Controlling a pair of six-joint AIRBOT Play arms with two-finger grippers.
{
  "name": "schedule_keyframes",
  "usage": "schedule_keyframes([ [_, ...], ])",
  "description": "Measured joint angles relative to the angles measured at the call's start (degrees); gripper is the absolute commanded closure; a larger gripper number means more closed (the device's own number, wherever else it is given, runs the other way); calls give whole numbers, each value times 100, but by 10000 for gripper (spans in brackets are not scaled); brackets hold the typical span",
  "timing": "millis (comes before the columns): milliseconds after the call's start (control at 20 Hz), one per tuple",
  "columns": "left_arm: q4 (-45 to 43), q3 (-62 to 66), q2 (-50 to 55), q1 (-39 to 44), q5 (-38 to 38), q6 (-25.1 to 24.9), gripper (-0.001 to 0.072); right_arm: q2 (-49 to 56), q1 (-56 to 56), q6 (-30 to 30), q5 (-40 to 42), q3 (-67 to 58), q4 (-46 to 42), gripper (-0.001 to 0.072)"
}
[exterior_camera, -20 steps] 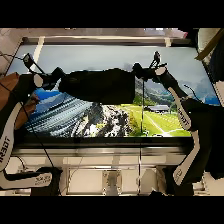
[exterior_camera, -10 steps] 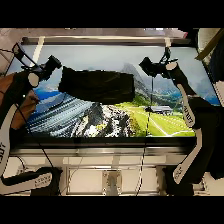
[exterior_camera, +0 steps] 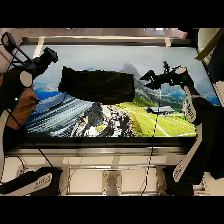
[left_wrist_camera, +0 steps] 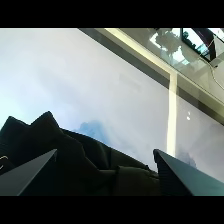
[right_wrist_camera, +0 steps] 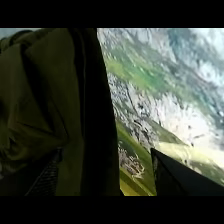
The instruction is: Fold the clothes and pants, and hang the long-sleeved shirts on hangers.
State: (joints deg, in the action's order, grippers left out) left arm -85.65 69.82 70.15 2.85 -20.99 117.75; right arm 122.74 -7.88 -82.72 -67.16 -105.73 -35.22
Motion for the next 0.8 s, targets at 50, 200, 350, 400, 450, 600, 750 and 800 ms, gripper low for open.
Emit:
schedule_keyframes([
  [50,0,0,-13,17,0,-11,8,83,31,42,-50,0,81,88],
  [200,0,0,-35,81,-35,-13,8,273,190,114,-138,-2,254,158],
  [350,0,0,-44,168,-74,-13,8,376,396,149,-136,-46,339,156],
  [400,0,0,-46,190,-79,-13,9,400,472,153,-136,-74,343,156],
  [450,0,0,-46,203,-83,-13,8,409,564,155,-116,-114,323,157],
  [600,-2,0,-46,229,-94,-15,10,433,820,70,-37,-289,79,168],
  [750,-2,0,-46,240,-162,-17,15,452,1040,-157,70,-494,-267,696],
  [800,0,0,-46,240,-221,-17,15,455,1091,-203,79,-599,-299,707],
])
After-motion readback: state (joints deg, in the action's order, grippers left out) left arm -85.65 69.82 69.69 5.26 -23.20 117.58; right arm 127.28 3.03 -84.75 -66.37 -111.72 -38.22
